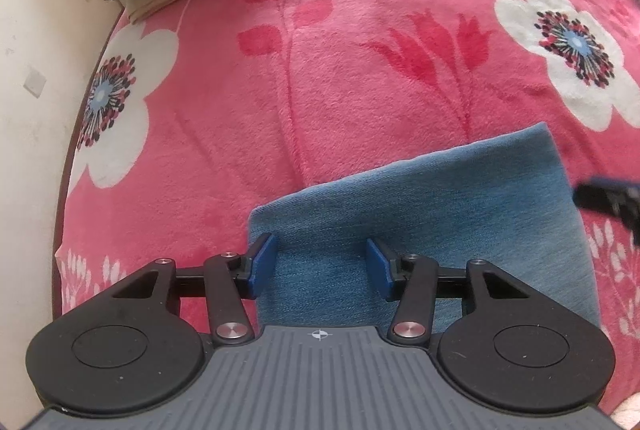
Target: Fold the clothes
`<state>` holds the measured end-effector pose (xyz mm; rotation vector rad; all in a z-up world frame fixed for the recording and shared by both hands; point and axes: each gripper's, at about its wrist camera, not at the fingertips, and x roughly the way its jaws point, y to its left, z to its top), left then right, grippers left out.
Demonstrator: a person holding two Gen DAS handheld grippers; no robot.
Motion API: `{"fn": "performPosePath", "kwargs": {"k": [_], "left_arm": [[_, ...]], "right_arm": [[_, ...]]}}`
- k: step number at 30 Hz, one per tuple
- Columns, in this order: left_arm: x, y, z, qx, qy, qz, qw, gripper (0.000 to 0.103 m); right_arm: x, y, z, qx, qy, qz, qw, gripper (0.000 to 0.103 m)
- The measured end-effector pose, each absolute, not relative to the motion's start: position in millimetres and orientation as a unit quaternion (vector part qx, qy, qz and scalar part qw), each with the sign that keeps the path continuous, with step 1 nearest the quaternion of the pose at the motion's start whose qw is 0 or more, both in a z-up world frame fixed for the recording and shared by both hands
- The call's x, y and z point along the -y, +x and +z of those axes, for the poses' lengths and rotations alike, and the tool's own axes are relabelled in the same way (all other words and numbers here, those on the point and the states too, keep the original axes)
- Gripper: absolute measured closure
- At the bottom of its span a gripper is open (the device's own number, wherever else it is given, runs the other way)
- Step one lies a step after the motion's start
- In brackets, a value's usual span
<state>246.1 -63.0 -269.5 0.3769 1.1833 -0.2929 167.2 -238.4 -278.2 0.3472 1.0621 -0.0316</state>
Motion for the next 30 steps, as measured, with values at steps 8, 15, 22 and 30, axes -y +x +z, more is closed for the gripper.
{"fn": "performPosePath", "kwargs": {"k": [8, 15, 22, 30], "left_arm": [[65.6, 243.9, -269.5, -0.549, 0.185, -0.133, 0.804, 0.052], [67.9, 242.4, -271.5, -0.546, 0.194, -0.132, 0.804, 0.052], [69.5, 242.1, -271.9, -0.546, 0.198, -0.129, 0.803, 0.051], [66.0, 241.4, -272.7, -0.542, 0.194, -0.136, 0.807, 0.05]], "right_arm": [[209.0, 124.0, -275.3, -0.534, 0.16, 0.037, 0.829, 0.087], [203.4, 112.3, -288.4, -0.56, 0.169, 0.021, 0.811, 0.086], [181.3, 96.0, -284.6, -0.558, 0.161, 0.062, 0.812, 0.086], [162.6, 86.8, -298.5, -0.571, 0.138, 0.047, 0.808, 0.086]]}}
